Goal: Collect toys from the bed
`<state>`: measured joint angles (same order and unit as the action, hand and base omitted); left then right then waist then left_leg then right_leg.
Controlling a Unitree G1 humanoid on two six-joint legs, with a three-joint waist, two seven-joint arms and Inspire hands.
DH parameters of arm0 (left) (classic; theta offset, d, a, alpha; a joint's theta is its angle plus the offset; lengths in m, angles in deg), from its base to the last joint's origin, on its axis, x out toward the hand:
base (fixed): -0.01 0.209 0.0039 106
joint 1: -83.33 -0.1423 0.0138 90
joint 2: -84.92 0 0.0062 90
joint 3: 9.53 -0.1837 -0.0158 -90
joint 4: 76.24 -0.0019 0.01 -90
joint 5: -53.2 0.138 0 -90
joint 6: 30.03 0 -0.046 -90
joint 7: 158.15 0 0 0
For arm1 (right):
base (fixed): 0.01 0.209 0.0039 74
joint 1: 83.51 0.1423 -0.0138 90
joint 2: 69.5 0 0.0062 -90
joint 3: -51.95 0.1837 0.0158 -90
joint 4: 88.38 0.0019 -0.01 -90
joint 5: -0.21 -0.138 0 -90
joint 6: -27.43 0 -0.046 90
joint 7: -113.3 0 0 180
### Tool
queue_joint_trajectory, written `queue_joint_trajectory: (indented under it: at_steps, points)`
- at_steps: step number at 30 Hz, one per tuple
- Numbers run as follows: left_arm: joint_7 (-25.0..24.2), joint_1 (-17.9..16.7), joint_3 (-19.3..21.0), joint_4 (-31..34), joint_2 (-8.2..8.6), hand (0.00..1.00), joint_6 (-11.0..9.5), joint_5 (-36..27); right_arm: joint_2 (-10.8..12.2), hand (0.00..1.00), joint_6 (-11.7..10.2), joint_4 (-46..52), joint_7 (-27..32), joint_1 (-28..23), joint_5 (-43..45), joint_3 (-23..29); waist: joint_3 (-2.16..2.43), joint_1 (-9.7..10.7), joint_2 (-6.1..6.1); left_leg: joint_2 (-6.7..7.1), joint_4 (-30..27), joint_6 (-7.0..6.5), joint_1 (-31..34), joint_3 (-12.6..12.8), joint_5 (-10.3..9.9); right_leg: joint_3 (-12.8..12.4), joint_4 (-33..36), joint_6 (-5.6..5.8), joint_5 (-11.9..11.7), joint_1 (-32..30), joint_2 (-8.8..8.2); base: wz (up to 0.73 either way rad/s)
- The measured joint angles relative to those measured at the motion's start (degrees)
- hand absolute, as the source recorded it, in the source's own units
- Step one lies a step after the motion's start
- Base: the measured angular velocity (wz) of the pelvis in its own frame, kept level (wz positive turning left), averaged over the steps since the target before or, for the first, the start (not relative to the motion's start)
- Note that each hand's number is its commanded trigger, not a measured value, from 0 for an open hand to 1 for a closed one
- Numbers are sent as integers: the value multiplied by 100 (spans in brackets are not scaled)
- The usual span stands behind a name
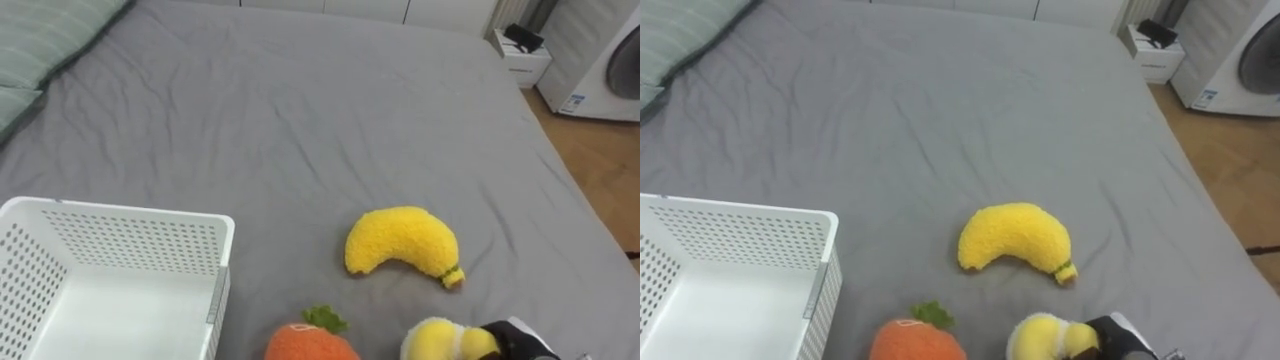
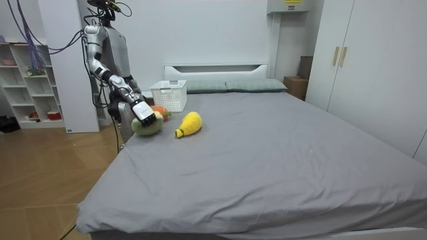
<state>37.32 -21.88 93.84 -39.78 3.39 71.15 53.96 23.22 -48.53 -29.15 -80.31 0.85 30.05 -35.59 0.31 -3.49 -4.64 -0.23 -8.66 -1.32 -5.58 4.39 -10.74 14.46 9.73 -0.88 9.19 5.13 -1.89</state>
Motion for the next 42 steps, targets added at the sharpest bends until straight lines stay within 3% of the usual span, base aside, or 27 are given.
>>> queue_joint_trajectory:
  at_steps: [6,10,14,21,29,32,34,42]
  points:
    - [2,70,4,-45,-6,0,-24,-23,-30,100,62,1188,44,2,365,135,-9,64,-27,11,4,-2,10,-49,1,-3,5,5,3,-2,-1,0]
    - [1,105,1,-52,-5,0,-37,-14,-41,100,63,2136,100,124,413,173,-52,152,-41,12,7,-3,31,-60,1,4,-7,7,6,-15,0,1]
    - [1,109,5,-56,-37,0,-96,-14,-43,100,65,2811,87,178,286,172,-44,155,-102,15,2,-3,114,-33,1,-4,0,6,5,-97,3,-1]
    - [-30,185,22,-184,-30,0,-200,7,-49,100,68,3518,39,737,264,164,-70,117,-37,7,-5,-6,128,-7,5,-30,14,6,3,-140,5,-1]
    - [-89,321,8,-203,-10,0,-206,106,-62,100,118,3689,-199,1099,124,37,-52,-209,-61,12,10,-7,153,-61,7,12,8,6,3,-141,1,0]
    - [-95,442,-16,-300,-13,0,-204,107,-93,100,230,3619,-284,1355,124,-306,-35,-348,-95,10,-13,-5,141,-77,9,49,7,0,-1,-126,0,3]
    - [-99,543,-16,-337,-11,0,-204,107,-92,100,234,3607,-394,1464,150,-597,-27,-498,-156,16,-5,-3,148,-128,11,79,7,1,0,-115,-1,9]
    - [-144,692,-18,-328,-45,0,-186,108,-90,97,421,3594,-884,2049,162,-1348,-78,-987,-407,69,-104,-5,328,-362,11,312,-16,4,2,-152,-8,15]
